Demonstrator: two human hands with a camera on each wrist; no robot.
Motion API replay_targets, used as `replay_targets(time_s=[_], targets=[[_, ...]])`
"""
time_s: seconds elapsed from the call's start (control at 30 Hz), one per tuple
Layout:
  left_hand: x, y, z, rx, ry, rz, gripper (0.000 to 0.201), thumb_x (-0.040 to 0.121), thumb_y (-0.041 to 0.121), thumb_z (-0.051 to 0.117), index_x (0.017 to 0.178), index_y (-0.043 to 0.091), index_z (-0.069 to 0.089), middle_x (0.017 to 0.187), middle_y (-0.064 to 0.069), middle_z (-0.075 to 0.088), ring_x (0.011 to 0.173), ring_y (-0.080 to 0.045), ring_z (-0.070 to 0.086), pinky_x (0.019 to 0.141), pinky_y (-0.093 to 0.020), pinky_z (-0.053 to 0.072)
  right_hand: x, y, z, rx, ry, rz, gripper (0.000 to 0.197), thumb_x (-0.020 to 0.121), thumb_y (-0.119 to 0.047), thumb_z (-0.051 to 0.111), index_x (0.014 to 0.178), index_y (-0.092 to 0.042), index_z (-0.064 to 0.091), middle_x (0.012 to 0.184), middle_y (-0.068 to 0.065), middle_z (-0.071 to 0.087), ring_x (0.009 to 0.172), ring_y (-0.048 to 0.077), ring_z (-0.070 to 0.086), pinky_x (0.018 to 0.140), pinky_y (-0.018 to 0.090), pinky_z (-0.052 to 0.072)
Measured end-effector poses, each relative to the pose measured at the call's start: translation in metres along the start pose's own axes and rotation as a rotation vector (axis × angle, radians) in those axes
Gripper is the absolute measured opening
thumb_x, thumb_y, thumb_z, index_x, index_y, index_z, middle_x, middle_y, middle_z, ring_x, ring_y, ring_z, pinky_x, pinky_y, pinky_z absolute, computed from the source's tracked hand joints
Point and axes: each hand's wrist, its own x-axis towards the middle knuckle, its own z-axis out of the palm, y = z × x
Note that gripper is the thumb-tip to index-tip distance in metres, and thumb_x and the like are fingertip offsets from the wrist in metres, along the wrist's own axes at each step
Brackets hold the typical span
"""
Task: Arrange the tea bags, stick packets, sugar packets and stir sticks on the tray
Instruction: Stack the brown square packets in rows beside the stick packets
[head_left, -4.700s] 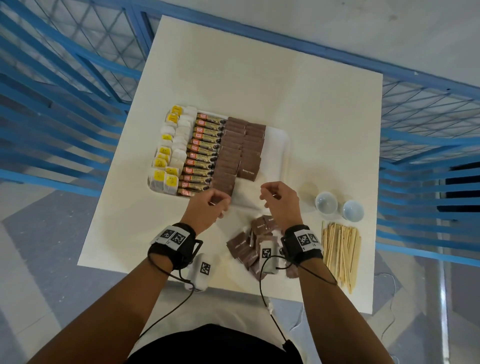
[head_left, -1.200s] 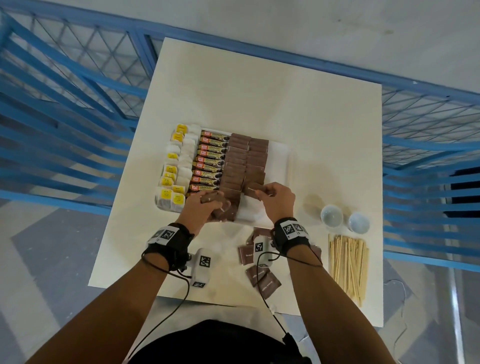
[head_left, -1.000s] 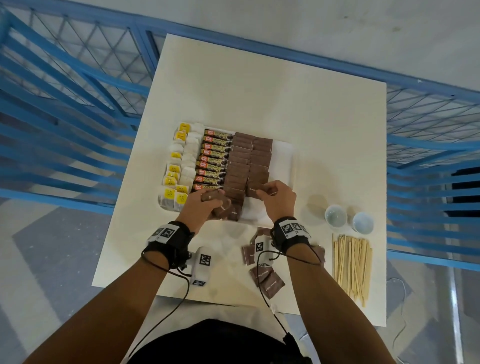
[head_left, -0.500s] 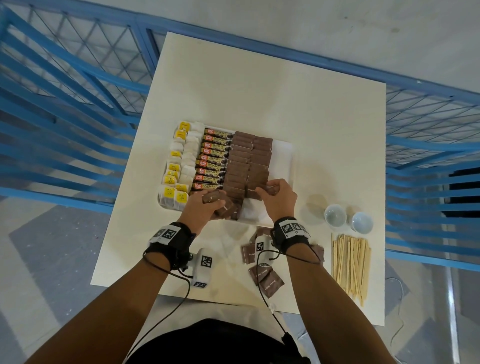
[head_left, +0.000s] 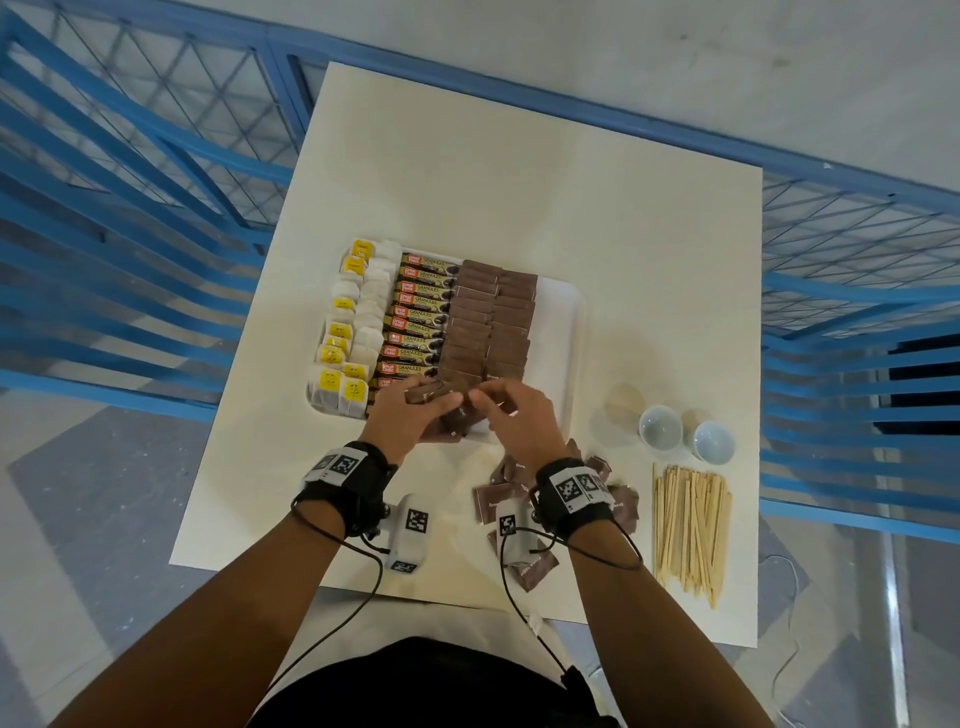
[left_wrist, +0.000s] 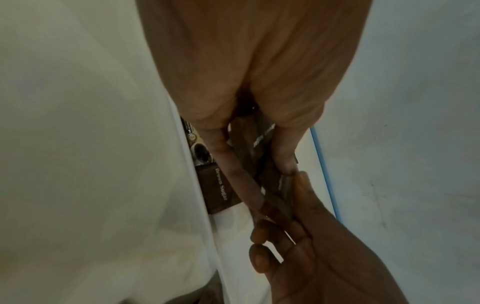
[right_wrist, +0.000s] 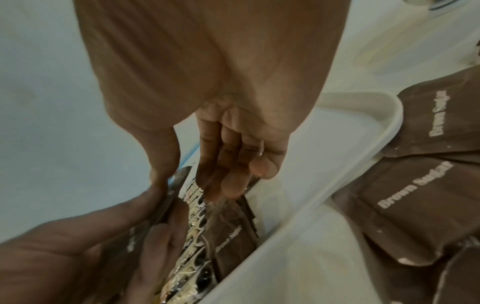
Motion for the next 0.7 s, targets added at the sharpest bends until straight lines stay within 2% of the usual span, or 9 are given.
replay_targets(time_s=[0.07,0.2,0.3,0.37,0.43,0.5,0.57,0.63,0.7], targets=[[-0.002,0.000,0.002,-0.002,0.003,0.005,0.038,0.087,0.012,0.079,0.121,0.002,0.065,0.115,-0.020,0.073,0.094,-0.038,0.075,0.079,-0.058,0.062,0.001,-0.002,0.002,-0.015,-0.070,-0.018,0.024,0.090,-0.041,0.071,0.103,-0.021,0.073,0.092,-0.009,0.072,0.082,0.010,0.067,0.079,0.027,0.057],[-0.004,0.004,0.005,-0.003,0.044,-0.012,0.024,0.097,0.024,0.069,0.110,0.004,0.068,0.106,-0.021,0.073,0.089,-0.038,0.076,0.081,-0.056,0.061,0.003,-0.002,0.003,0.024,-0.062,0.012,0.019,0.088,-0.029,0.076,0.101,-0.016,0.072,0.088,-0.003,0.073,0.075,0.013,0.069,0.077,0.032,0.059],[-0.005,0.005,0.005,-0.004,0.036,-0.026,0.015,0.098,0.017,0.067,0.110,0.008,0.068,0.106,-0.018,0.074,0.086,-0.035,0.077,0.082,-0.056,0.061,0.005,-0.002,0.002,0.031,-0.038,0.022,0.016,0.091,-0.026,0.073,0.105,-0.018,0.071,0.091,-0.003,0.073,0.078,0.014,0.067,0.082,0.035,0.058],[-0.005,0.005,0.005,0.015,0.013,-0.019,0.019,0.097,0.010,0.066,0.116,0.006,0.066,0.102,-0.015,0.076,0.088,-0.035,0.077,0.083,-0.057,0.061,0.007,-0.001,0.001,0.034,-0.022,0.033,0.018,0.092,-0.027,0.070,0.108,-0.020,0.071,0.095,-0.005,0.072,0.084,0.015,0.066,0.086,0.038,0.058],[-0.006,0.005,0.004,0.022,0.001,-0.014,0.023,0.098,0.008,0.065,0.120,0.003,0.064,0.100,-0.014,0.078,0.091,-0.036,0.076,0.084,-0.056,0.061,0.008,-0.002,0.001,0.050,-0.018,0.057,0.021,0.091,-0.032,0.071,0.109,-0.021,0.069,0.097,-0.006,0.071,0.085,0.015,0.067,0.086,0.039,0.058],[-0.006,0.004,0.004,0.019,-0.003,-0.015,0.023,0.098,0.008,0.065,0.121,0.003,0.063,0.099,-0.013,0.078,0.092,-0.036,0.076,0.085,-0.055,0.061,0.008,-0.002,0.000,0.033,-0.042,0.071,0.023,0.089,-0.037,0.073,0.106,-0.022,0.069,0.095,-0.005,0.071,0.084,0.016,0.067,0.083,0.038,0.059],[-0.005,0.003,0.004,0.013,0.006,-0.024,0.024,0.097,0.009,0.066,0.120,0.003,0.064,0.103,-0.015,0.077,0.093,-0.036,0.076,0.084,-0.056,0.061,0.008,-0.001,-0.003,0.019,-0.042,0.068,0.020,0.088,-0.035,0.074,0.102,-0.021,0.070,0.090,-0.005,0.071,0.082,0.017,0.067,0.082,0.036,0.058],[-0.004,0.001,0.003,0.006,0.028,-0.030,0.024,0.097,0.011,0.068,0.119,0.003,0.066,0.109,-0.019,0.075,0.094,-0.035,0.076,0.083,-0.057,0.061,0.010,0.002,-0.009,0.016,0.043,0.081,0.019,0.088,-0.032,0.076,0.102,-0.019,0.071,0.090,-0.006,0.071,0.083,0.014,0.066,0.079,0.028,0.055],[-0.003,0.000,0.001,0.000,0.038,-0.035,0.024,0.097,0.011,0.067,0.118,0.000,0.066,0.104,-0.019,0.076,0.088,-0.033,0.076,0.078,-0.052,0.063,0.013,0.009,-0.016,-0.013,0.166,0.109,0.019,0.087,-0.031,0.076,0.101,-0.019,0.070,0.090,-0.008,0.070,0.083,0.011,0.063,0.073,0.017,0.048]])
